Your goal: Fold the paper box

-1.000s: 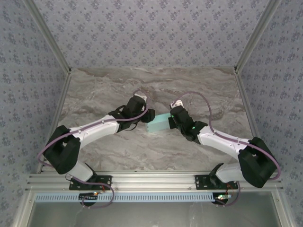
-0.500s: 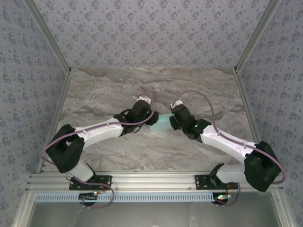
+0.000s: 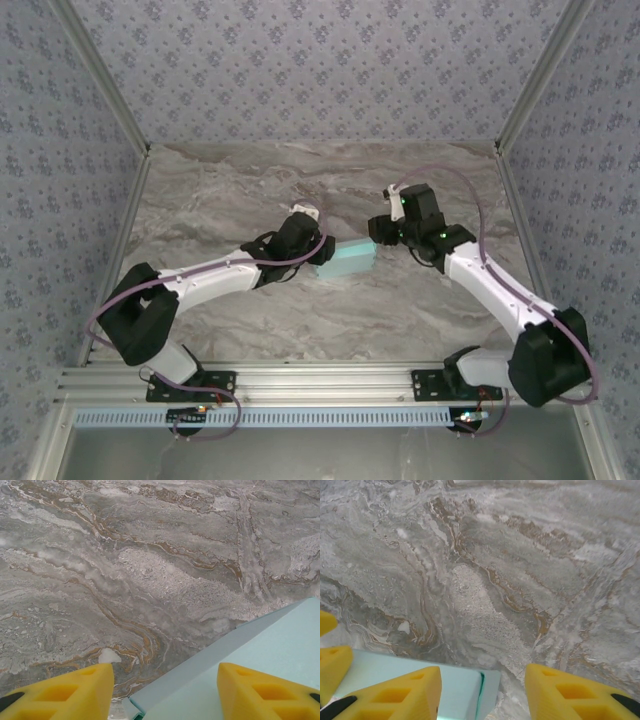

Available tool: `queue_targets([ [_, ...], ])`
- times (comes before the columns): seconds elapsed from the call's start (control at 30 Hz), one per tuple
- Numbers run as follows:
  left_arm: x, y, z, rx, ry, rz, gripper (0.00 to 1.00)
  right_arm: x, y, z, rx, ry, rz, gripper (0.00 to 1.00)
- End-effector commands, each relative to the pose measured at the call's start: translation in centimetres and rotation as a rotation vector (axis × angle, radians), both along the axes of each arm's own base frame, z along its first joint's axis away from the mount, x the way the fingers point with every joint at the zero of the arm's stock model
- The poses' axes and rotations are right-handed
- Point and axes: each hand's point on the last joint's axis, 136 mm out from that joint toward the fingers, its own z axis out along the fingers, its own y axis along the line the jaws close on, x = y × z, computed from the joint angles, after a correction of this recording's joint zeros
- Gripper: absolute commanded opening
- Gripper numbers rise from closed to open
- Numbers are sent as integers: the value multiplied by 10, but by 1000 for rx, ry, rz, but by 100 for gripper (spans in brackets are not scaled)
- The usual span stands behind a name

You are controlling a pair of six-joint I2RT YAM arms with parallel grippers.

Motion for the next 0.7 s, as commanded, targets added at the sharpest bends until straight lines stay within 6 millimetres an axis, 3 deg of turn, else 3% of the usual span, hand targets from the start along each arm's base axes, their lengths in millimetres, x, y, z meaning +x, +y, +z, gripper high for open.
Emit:
queue_targets([
  [0.0, -19, 19, -39, 149, 88, -15, 56, -2, 19, -10, 138, 116, 92, 49],
  [0.2, -19, 19, -33, 137, 79, -13, 56, -1, 11, -42, 179, 210, 70, 49],
  [0.67, -24, 18, -36, 105, 87, -8, 57, -47, -8, -129, 171, 381, -7, 38],
])
